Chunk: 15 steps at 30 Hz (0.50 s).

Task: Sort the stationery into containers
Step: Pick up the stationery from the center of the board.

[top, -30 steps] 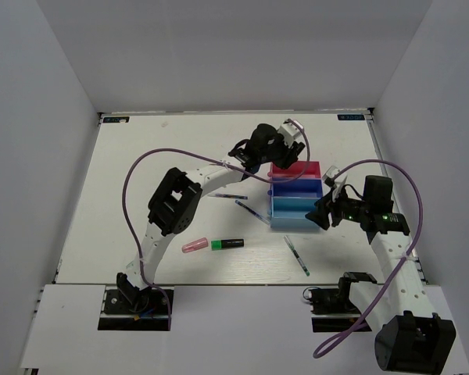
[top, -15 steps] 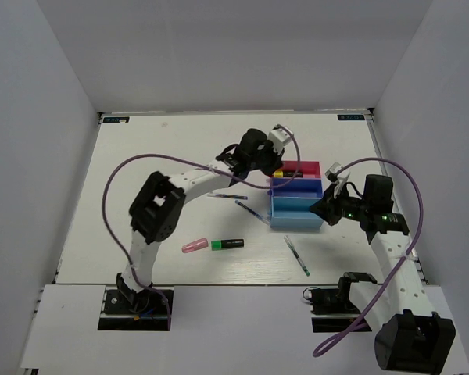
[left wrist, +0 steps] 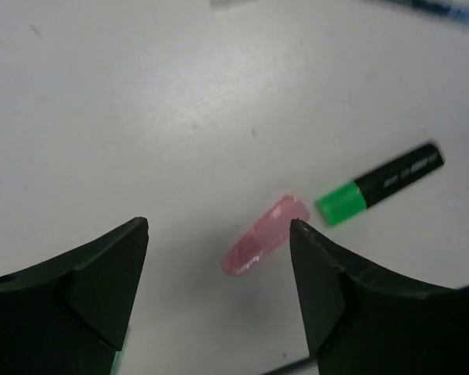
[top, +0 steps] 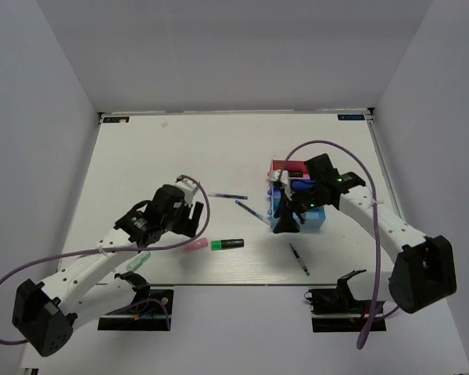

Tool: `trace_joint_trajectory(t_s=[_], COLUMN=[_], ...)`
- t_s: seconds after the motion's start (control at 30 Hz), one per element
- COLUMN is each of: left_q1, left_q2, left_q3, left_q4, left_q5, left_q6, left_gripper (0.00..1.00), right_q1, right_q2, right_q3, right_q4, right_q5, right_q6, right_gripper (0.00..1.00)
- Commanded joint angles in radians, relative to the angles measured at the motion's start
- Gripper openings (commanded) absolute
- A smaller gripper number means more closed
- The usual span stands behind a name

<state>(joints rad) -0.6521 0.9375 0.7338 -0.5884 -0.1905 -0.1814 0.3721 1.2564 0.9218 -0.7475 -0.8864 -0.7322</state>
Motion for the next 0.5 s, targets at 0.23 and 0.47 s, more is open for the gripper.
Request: trace_joint_trajectory(t_s=[0.23, 0.47], left_q1=[-0.158, -0.224], left_q2=[0.277, 0.535], left_q3=[0.073, 0.22], left_q4=[0.172, 0.17], left_q5=[0.356, 0.419], left_q6=[0.253, 0.278], left_gripper=[0.7, 0.57], right_q1=[0.103, 0.082], right_q2=[-0.08, -0.208], right_q3=[0.009, -0.07], right_q4=[0.24, 0.209], right_q5=[0.265, 0.454], right_q6=[0.304, 0.317], right_gripper=[0.53, 0.45])
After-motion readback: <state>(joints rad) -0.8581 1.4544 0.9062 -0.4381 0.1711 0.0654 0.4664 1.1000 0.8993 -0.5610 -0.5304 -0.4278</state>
